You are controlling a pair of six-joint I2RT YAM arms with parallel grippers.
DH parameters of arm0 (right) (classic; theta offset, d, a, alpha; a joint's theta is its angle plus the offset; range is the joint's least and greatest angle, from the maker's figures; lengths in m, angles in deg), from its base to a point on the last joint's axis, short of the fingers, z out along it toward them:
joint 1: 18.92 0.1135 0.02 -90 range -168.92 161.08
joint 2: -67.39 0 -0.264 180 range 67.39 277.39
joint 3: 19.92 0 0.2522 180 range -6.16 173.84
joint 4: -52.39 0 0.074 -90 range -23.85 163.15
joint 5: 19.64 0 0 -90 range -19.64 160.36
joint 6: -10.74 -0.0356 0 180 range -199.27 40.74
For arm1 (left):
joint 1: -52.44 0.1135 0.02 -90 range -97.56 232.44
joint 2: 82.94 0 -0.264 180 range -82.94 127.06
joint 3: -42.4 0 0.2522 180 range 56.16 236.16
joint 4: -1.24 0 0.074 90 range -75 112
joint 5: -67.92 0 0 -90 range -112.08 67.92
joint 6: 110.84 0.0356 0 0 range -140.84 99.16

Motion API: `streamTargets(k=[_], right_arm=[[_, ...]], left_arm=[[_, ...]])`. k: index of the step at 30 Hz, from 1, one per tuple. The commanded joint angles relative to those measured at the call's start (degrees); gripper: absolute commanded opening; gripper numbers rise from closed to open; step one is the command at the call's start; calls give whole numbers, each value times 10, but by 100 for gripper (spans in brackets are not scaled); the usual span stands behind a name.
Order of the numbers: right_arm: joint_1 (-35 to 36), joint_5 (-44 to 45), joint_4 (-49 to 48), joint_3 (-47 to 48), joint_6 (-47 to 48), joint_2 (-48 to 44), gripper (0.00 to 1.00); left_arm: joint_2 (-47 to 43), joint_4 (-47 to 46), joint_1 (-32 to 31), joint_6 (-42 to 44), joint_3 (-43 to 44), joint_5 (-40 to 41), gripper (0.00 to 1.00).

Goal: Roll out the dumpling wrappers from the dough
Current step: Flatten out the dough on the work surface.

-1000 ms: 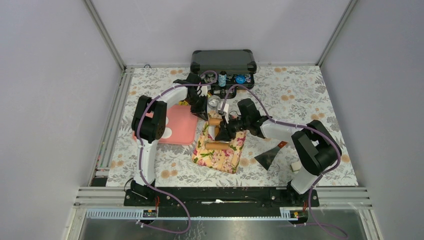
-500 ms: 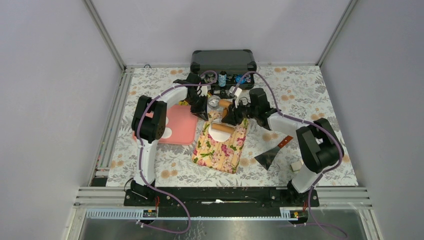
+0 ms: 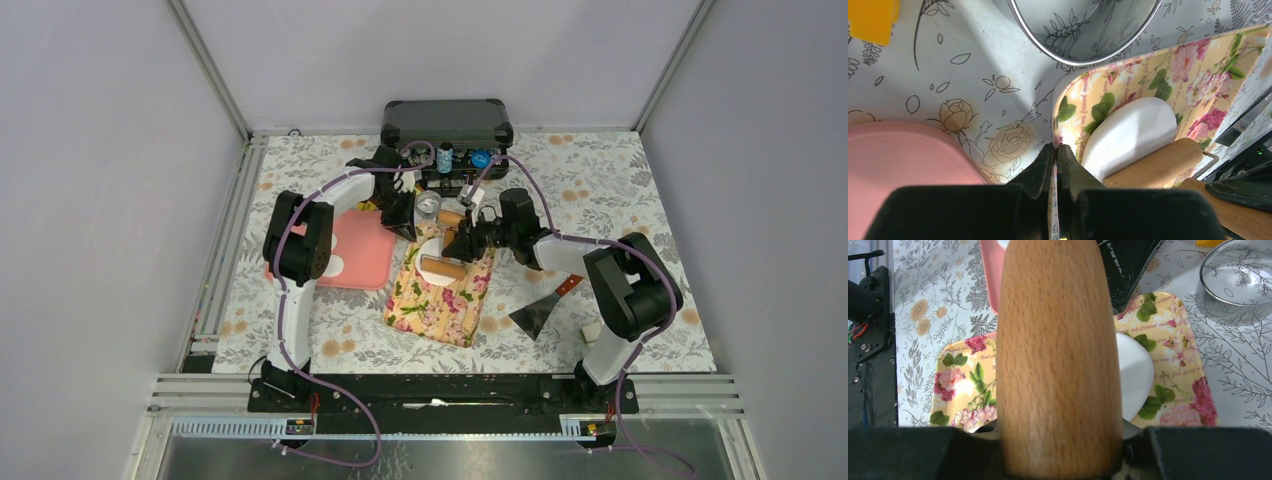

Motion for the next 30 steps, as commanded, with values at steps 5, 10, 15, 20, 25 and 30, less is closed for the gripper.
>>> streamTargets(k=[5,10,15,20,25,30], right_arm=[[5,-1,101,-41,25,-16,0],[6,-19,103,-54,23,-32,0],[8,-38,95,-67,31,-44,0],[13,-56,81,-72,23,-43,0],[19,-70,68,-61,-3,-56,0],[19,-73,39,-21,-55,-95,0]], left_arm=[[-18,1,-1,11,1,-15,0],[-19,4,-2,8,5,-14,0],[-19,6,-2,5,8,-13,0],[-20,7,-2,5,9,-12,0],[-22,8,-4,4,8,-12,0],[-24,8,-5,5,8,-11,0]])
